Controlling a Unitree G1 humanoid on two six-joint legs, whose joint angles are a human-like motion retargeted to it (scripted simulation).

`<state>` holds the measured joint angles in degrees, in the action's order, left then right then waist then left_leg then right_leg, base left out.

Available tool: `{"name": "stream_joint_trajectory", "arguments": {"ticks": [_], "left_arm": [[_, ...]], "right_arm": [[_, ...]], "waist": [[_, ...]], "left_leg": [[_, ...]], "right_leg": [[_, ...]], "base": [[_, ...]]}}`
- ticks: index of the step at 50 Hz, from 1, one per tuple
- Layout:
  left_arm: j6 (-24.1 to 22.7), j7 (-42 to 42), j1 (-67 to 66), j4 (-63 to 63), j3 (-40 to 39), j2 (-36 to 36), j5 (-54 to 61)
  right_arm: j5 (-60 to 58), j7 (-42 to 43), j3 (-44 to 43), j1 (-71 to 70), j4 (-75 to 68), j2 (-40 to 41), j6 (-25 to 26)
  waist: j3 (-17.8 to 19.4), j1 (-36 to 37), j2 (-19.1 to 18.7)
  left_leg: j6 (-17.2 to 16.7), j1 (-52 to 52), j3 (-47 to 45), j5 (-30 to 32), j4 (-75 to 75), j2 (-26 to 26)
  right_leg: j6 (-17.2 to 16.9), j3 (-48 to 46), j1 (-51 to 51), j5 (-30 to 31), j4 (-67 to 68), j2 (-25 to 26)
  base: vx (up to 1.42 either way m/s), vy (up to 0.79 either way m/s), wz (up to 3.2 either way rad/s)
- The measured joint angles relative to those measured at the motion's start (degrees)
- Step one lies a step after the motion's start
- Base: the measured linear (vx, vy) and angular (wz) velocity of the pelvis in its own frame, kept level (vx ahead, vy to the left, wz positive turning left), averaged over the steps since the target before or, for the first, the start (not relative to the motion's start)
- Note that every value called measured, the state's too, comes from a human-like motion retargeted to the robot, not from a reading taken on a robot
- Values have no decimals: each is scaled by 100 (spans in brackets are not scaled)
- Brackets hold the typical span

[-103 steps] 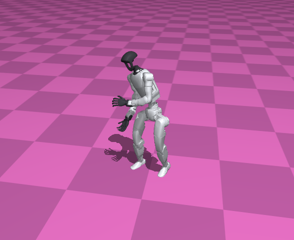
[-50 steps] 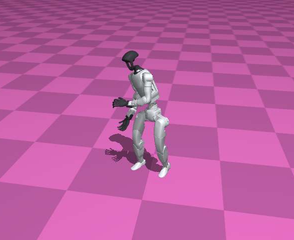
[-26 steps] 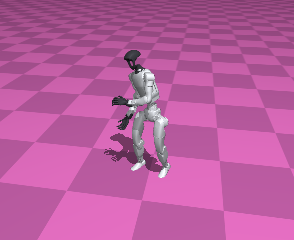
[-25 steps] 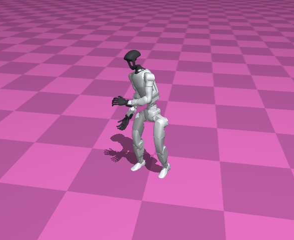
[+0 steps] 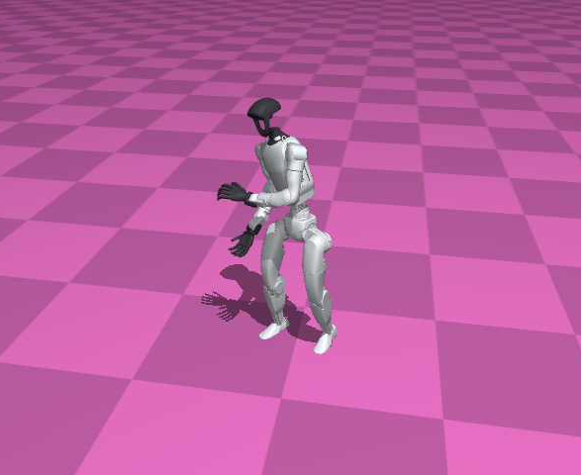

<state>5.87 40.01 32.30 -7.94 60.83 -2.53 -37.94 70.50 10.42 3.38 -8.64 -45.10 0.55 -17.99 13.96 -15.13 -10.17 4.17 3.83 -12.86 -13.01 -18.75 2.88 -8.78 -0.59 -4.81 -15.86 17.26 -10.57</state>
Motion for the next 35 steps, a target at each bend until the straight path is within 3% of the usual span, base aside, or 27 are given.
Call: {"name": "stream_joint_trajectory", "arguments": {"ticks": [18,35], "left_arm": [[292,-20,231,161,-38,139,-236],[286,-31,230,228,-30,196,-159]], "right_arm": [[89,-29,-105,-298,-272,32,133],[146,-33,-174,-463,-352,25,141]], "waist": [[116,-230,-150],[257,-329,-254]], "left_leg": [[-41,31,-6,70,108,14],[-53,38,-27,117,162,32]], "right_leg": [[27,35,-30,-101,20,-1],[37,57,-42,-132,0,-13]], "base": [[0,0,0],[0,0,0]]}}
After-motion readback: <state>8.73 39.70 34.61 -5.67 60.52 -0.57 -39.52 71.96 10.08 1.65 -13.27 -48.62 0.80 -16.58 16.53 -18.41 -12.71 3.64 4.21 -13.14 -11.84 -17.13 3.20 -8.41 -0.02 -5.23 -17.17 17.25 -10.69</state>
